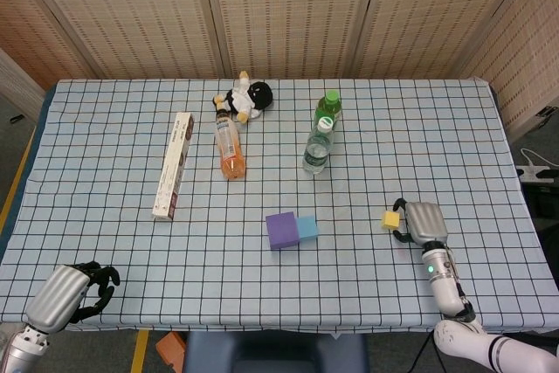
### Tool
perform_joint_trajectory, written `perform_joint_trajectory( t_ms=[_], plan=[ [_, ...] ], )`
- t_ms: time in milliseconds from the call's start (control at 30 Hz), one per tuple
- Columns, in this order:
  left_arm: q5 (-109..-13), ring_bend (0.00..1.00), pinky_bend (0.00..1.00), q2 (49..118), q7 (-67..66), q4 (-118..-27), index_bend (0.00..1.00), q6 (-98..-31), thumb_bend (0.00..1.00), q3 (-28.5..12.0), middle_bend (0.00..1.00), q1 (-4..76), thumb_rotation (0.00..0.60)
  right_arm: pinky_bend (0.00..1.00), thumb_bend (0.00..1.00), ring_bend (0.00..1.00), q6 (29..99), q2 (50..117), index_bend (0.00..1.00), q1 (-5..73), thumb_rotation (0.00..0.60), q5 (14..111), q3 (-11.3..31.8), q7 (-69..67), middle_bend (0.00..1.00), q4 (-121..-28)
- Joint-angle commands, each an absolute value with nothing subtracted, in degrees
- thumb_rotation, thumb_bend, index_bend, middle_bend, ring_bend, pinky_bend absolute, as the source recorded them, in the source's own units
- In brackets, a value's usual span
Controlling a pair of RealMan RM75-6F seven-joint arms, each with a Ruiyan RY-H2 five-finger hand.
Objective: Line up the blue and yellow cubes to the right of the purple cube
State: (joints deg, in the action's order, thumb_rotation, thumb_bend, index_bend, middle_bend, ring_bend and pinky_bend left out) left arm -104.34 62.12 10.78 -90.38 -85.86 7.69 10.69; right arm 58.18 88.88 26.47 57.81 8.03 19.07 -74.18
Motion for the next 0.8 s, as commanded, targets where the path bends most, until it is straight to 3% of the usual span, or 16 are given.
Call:
perform_joint_trajectory(
  t_ms=[33,300,800],
  plan=[
    [-104.39,0.54,0.68,62.13,10.77,-90.36,0.53,-85.87,0.5,7.7,0.67,10.69,0.6,1.0,0.14,0.87,58.58,89.03,0.42,26.37,0.6,58.01,8.05,19.18,0.99,-74.21],
    [-104.48,0.54,0.68,62.15,10.65,-90.42,0.53,-85.86,0.5,7.73,0.67,10.7,0.6,1.0,0.17,0.88,59.88,89.25,0.5,25.97,0.6,59.08,7.95,19.35,1.0,-74.37],
    [-104.43,0.54,0.68,62.2,10.53,-90.44,0.53,-85.72,0.5,7.72,0.67,10.75,0.6,1.0,0.19,0.88,60.66,89.1,0.53,25.71,0.6,63.5,7.95,14.95,1.0,-75.88]
  ],
)
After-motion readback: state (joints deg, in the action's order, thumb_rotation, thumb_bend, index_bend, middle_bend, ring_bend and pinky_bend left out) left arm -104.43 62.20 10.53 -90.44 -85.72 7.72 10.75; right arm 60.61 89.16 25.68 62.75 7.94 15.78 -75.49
